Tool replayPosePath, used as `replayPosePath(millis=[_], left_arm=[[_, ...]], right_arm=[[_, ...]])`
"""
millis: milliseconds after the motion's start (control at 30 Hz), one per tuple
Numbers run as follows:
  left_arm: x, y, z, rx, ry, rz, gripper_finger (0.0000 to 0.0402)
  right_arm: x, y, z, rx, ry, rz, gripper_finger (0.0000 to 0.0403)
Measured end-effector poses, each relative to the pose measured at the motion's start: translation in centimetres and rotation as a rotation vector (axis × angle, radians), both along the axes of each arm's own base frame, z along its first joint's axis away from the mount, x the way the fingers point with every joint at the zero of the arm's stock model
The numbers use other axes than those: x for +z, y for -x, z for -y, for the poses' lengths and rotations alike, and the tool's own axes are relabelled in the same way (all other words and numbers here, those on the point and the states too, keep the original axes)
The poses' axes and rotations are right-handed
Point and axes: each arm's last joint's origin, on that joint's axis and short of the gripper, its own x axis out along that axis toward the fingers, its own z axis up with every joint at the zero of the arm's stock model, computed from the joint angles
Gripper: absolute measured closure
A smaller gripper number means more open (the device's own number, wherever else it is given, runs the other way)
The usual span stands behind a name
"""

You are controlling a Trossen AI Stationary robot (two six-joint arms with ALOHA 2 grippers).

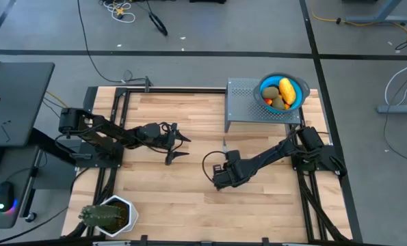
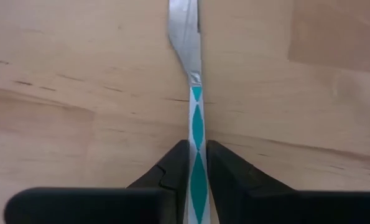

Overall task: Pick & Place Fruit
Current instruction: Put the blue table knife on the shelf

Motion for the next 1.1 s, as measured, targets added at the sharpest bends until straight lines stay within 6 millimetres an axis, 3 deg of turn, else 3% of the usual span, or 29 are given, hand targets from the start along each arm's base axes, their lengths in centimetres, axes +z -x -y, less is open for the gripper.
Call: replayPosePath(millis=[300,633,867,1100], left_arm=[[0.0,0.0,0.0,0.000,0.001,0.000,0.0123],[0.0,0.0,0.0,0.000,-0.001,-0.001,0.0123],[-0.1,0.0,0.0,-0.003,0.000,-0.006,0.0123],[0.0,0.0,0.0,-0.010,0.002,-0.005,0.0123]], right_arm=[[0.0,0.0,-0.1,0.008,-0.020,-0.006,0.0348],[0.7,0.4,-1.6,0.094,-0.067,0.017,0.0356],[2.9,-0.7,-3.5,0.330,-0.165,0.049,0.0357],[6.3,-3.0,-3.5,0.445,0.055,0.154,0.0357]])
